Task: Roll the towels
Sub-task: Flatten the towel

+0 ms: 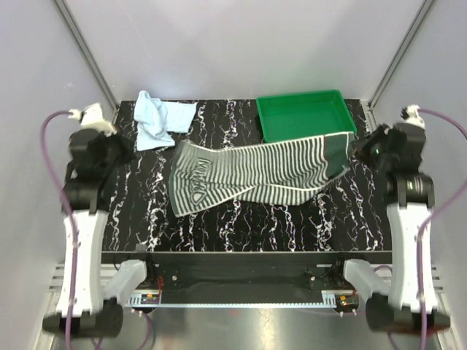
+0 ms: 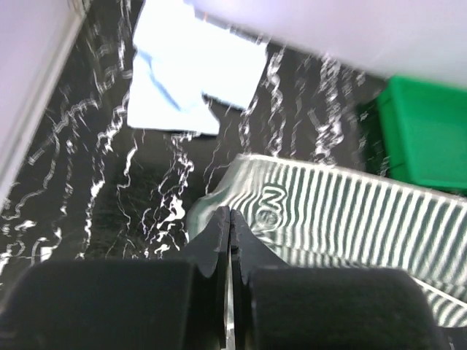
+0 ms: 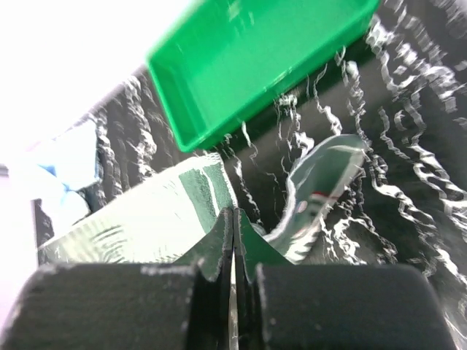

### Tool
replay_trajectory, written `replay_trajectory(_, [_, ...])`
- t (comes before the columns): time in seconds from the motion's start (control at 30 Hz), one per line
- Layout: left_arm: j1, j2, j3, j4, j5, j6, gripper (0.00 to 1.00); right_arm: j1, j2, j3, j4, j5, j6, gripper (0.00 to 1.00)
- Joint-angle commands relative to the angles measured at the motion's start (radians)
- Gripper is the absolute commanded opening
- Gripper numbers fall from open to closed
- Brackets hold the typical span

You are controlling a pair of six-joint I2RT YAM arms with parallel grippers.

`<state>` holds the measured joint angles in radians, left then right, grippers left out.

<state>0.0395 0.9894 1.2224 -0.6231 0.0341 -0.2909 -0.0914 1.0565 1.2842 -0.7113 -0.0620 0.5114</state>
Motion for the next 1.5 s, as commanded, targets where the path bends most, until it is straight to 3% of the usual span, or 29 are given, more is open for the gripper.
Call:
replay_trajectory(0.0, [-0.001,-0.173,0.028,-0.118,0.016,0.015,0.0,0.002,-0.177,0.032,-0.173,0.117,0.002,0.0])
replay_trajectory(0.13, [-0.001,-0.31,0.101,-0.202,0.013,0.015,0.0,0.002,-0.401,0.092,-0.27,0.179,0.044,0.0])
replay_trajectory(0.2, [-0.001,-0.354,0.088,-0.216,0.021,-0.004,0.0,0.002,-0.434,0.107,-0.328,0.176,0.058,0.0])
replay_trajectory(0.33, [-0.001,-0.357,-0.069,-0.165,0.104,-0.037,0.02,0.002,-0.431,0.086,-0.389,0.162,0.062,0.0])
replay_trajectory(0.37, [-0.001,-0.333,-0.143,-0.108,0.149,-0.051,0.15,0.002,-0.418,0.08,-0.405,0.174,0.064,0.0])
replay_trajectory(0.4, [-0.001,-0.333,-0.174,-0.075,0.179,-0.056,0.15,0.002,-0.418,0.079,-0.41,0.179,0.062,0.0])
replay_trajectory(0.43, [-0.003,-0.315,-0.201,-0.04,0.214,-0.06,0.22,0.002,-0.412,0.075,-0.413,0.182,0.061,0.0])
replay_trajectory(0.47, [-0.006,-0.254,-0.227,0.029,0.277,-0.068,0.37,0.002,-0.411,0.075,-0.418,0.186,0.061,0.0])
replay_trajectory(0.53, [-0.032,-0.175,-0.251,0.084,0.305,-0.068,0.45,0.002,-0.414,0.069,-0.416,0.191,0.059,0.0])
replay_trajectory(0.57, [-0.096,-0.102,-0.245,0.129,0.274,-0.059,0.56,0.002,-0.415,0.067,-0.416,0.191,0.058,0.0])
replay_trajectory(0.63, [-0.22,-0.011,-0.19,0.155,0.193,-0.039,0.63,0.002,-0.411,0.054,-0.416,0.188,0.056,0.0])
replay_trajectory(0.67, [-0.257,0.091,-0.169,0.166,0.179,-0.025,0.7,0.002,-0.408,0.046,-0.412,0.183,0.055,0.0])
replay_trajectory(0.8, [-0.369,0.368,-0.042,0.224,0.158,-0.017,0.79,0.002,-0.411,-0.011,-0.386,0.169,0.055,0.0])
replay_trajectory(1.03, [-0.55,0.902,0.372,0.183,0.101,0.078,0.93,0.002,-0.377,-0.065,-0.352,0.13,0.053,0.0])
replay_trajectory(1.2, [-0.593,1.232,0.69,0.126,0.108,0.098,0.96,0.002,-0.362,-0.046,-0.37,0.128,0.032,0.0])
replay_trajectory(1.3, [-0.605,1.333,0.826,0.099,0.116,0.091,0.96,0.002,-0.372,-0.042,-0.389,0.126,0.024,0.0])
replay_trajectory(1.47, [-0.629,1.442,0.884,0.1,0.11,0.062,0.96,0.002,-0.371,-0.051,-0.392,0.108,0.018,0.0])
